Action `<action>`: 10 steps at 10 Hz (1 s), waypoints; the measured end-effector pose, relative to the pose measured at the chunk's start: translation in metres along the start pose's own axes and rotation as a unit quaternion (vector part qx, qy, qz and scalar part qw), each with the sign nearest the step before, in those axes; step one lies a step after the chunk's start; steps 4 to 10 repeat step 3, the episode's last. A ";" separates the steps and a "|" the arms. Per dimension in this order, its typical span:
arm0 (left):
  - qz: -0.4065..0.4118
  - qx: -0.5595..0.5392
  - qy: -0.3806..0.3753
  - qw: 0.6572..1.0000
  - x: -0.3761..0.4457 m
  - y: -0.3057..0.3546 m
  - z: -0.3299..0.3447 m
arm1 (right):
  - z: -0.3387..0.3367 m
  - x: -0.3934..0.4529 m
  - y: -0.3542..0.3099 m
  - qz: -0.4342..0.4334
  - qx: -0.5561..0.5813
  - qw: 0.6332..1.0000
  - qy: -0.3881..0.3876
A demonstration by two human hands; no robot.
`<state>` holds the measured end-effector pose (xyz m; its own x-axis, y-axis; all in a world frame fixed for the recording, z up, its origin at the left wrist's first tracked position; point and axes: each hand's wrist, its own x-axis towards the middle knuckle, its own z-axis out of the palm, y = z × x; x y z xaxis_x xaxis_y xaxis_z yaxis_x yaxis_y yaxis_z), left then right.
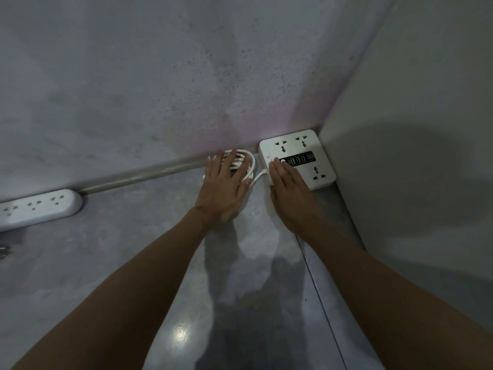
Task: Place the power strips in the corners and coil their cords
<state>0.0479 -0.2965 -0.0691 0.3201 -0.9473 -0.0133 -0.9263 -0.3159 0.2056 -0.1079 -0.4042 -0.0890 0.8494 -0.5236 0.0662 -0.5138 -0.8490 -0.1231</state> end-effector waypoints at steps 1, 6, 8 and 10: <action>0.000 0.006 -0.007 1.000 -0.004 -0.001 -0.003 | 0.000 -0.003 0.000 0.024 0.024 0.999 -0.013; 0.006 0.002 0.035 0.999 -0.006 -0.004 -0.003 | -0.001 -0.003 0.000 0.024 0.050 0.998 0.005; 0.006 0.002 0.035 0.999 -0.006 -0.004 -0.003 | -0.001 -0.003 0.000 0.024 0.050 0.998 0.005; 0.006 0.002 0.035 0.999 -0.006 -0.004 -0.003 | -0.001 -0.003 0.000 0.024 0.050 0.998 0.005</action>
